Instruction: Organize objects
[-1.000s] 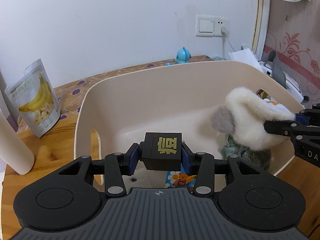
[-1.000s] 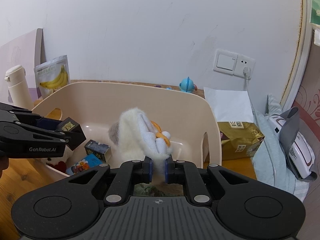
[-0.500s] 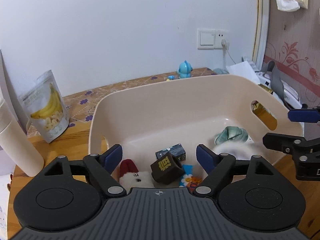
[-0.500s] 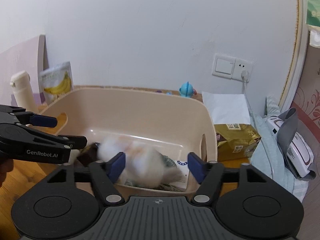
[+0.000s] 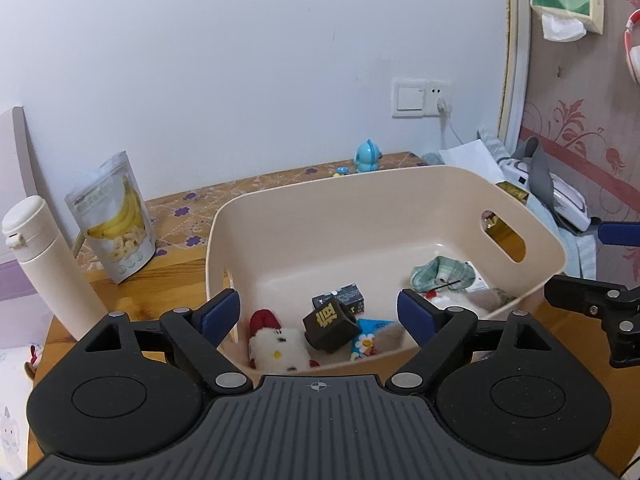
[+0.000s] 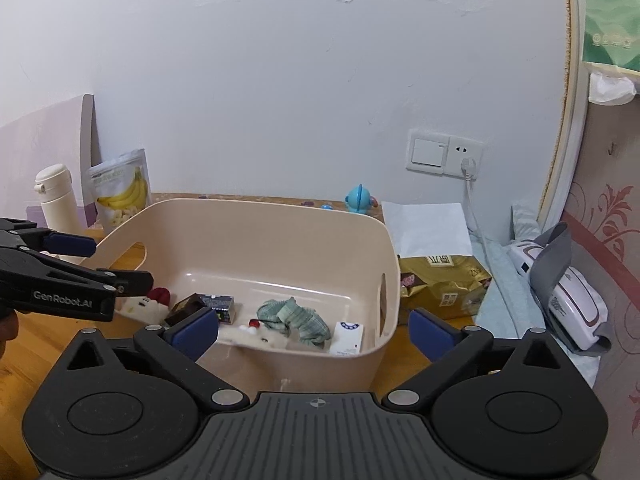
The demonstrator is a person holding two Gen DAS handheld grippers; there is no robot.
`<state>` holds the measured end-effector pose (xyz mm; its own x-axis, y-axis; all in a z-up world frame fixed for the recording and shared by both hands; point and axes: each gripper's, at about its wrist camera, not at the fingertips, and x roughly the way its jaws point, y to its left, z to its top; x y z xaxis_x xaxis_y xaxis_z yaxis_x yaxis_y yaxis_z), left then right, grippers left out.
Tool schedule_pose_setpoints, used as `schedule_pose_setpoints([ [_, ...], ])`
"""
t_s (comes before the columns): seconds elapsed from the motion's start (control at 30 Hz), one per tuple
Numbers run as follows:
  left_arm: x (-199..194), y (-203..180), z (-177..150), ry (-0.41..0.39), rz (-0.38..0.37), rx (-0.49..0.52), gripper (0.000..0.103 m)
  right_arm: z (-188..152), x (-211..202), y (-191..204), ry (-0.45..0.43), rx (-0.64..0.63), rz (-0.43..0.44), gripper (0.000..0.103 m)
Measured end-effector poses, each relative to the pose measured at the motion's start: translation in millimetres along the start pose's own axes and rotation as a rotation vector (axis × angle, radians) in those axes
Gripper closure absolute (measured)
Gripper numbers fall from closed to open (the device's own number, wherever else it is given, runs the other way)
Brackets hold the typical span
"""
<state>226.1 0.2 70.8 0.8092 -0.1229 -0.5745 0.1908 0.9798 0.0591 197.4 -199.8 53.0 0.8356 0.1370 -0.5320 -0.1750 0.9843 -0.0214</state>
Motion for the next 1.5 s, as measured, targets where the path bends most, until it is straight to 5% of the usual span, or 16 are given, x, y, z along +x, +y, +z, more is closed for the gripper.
schedule_pose_setpoints([
  [0.57, -37.7, -5.3, -33.8, 0.013, -0.008, 0.002, 0.014, -32.5, -31.2, -9.9, 0.026, 0.021, 0.004, 0.0],
  [1.5, -20.1, -18.1, -85.7, 0.156, -0.04, -0.013, 0.014, -88.2, -24.0, -4.1, 0.142, 0.006, 0.027, 0.0],
])
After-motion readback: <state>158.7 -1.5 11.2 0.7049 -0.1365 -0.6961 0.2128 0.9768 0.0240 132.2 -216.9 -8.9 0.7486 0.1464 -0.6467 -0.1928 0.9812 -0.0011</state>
